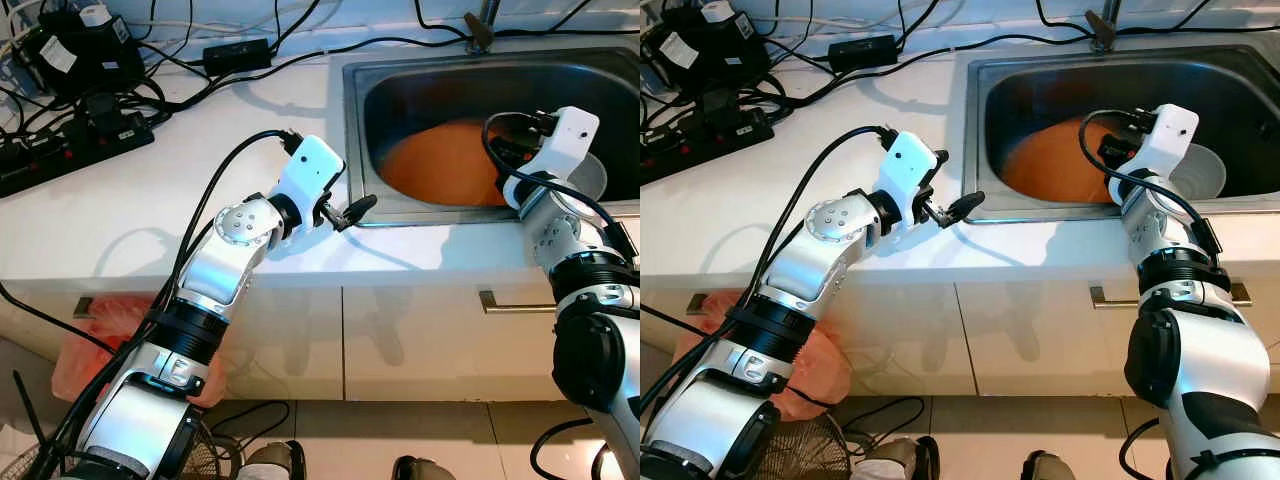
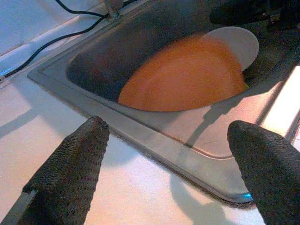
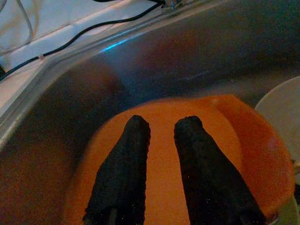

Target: Kitchen organization

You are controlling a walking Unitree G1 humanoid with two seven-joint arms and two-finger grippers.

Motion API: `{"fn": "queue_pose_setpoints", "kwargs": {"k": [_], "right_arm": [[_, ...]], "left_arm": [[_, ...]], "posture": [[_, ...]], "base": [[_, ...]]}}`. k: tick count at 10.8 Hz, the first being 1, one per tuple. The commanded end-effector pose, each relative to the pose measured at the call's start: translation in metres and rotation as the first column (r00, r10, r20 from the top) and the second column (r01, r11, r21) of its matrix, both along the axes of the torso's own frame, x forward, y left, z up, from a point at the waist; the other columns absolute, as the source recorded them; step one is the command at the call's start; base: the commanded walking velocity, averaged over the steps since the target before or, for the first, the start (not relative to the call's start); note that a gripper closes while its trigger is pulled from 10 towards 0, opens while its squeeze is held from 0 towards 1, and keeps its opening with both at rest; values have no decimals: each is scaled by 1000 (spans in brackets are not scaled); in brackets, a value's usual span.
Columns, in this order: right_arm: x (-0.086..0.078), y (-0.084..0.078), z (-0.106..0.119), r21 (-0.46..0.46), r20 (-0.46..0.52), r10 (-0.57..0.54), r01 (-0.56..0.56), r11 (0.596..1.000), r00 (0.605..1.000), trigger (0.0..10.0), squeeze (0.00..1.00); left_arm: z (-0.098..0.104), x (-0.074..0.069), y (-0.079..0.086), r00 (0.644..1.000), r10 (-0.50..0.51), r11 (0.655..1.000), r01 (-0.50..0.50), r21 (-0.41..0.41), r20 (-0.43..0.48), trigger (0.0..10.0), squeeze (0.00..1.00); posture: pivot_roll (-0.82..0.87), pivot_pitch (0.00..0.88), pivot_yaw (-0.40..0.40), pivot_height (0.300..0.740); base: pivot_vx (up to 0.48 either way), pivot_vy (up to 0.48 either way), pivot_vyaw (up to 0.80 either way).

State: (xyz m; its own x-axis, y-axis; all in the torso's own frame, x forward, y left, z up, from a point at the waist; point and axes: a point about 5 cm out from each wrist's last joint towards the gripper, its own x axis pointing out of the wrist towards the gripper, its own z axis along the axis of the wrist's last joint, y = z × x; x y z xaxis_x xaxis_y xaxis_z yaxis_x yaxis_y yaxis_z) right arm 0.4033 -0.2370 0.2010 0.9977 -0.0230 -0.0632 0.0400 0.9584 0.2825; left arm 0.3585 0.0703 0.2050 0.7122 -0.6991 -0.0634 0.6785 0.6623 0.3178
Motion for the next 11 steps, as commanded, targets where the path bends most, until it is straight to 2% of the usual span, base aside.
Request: {"fn": "queue_pose_setpoints", "kwargs": {"k": [1, 5, 6, 7, 8, 9, 11], "right_arm": [[2, 2, 6, -13, 14, 15, -14, 1000, 1000, 10000, 1000], [3, 5, 8, -12, 22, 54, -54, 998, 998, 10000, 1000], [3, 6, 9, -25, 28, 62, -61, 998, 998, 10000, 1000], [2, 2, 15, -85, 60, 48, -42, 996, 997, 10000, 1000], [2, 2, 16, -84, 68, 44, -38, 996, 997, 10000, 1000], [1, 0, 19, -80, 96, 46, -39, 996, 994, 10000, 1000], [-3, 4, 23, -113, 155, 68, -51, 992, 986, 10000, 1000]], "left_arm": [[2, 0, 4, 1000, 8, 1000, -9, -10, -2, 10000, 1000], [2, 2, 7, 999, 30, 1000, -30, 3, -17, 10000, 1000], [0, 4, 9, 997, 69, 997, -70, -23, -44, 10000, 1000], [1, 8, 14, 992, 123, 991, -124, -43, -27, 10000, 1000], [2, 9, 16, 990, 140, 988, -141, -57, -20, 10000, 1000], [9, 13, 21, 980, 197, 974, -194, -114, 16, 10000, 1000], [18, 14, 28, 963, 259, 951, -243, -189, 68, 10000, 851]], "posture": [[105, 110, 127, 740], [104, 109, 126, 740], [100, 107, 122, 740], [96, 103, 122, 740], [92, 100, 122, 740], [87, 94, 121, 740], [79, 83, 119, 740]], "base": [[0, 0, 0], [0, 0, 0], [0, 0, 0], [0, 0, 0], [0, 0, 0], [0, 0, 0], [0, 0, 0]]}}
